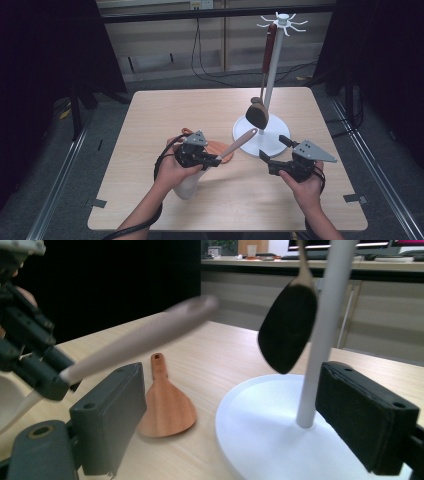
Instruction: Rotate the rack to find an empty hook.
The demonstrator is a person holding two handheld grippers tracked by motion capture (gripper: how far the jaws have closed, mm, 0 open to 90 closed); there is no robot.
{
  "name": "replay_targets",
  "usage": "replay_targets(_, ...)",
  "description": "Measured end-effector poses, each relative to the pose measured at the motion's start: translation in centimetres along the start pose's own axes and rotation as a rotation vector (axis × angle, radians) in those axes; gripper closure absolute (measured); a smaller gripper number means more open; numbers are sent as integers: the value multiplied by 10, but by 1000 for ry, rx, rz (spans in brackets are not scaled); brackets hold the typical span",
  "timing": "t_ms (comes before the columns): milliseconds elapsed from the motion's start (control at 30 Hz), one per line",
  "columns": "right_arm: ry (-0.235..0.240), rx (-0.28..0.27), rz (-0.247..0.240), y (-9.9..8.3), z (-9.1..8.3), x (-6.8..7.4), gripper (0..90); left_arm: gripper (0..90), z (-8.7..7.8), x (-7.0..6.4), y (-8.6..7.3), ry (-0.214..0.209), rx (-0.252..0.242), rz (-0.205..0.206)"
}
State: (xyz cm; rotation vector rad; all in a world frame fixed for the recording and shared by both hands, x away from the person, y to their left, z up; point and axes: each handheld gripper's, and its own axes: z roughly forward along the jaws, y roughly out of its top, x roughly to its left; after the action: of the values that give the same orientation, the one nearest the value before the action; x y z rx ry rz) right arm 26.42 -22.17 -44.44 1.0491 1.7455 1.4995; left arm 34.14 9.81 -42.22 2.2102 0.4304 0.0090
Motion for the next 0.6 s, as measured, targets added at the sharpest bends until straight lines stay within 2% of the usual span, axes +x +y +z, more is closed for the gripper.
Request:
replay_targets(67, 5, 7, -2, -1, 2, 3, 130, 788, -3, -1, 1, 1, -46, -14)
replay_targets(233, 63, 15, 4, -2, 8, 13, 147, 787, -8, -3, 8, 7, -97, -26)
replay_targets(600, 203, 47, -21, -4, 30, 48, 193, 787, -11, -8, 21, 39, -161, -39)
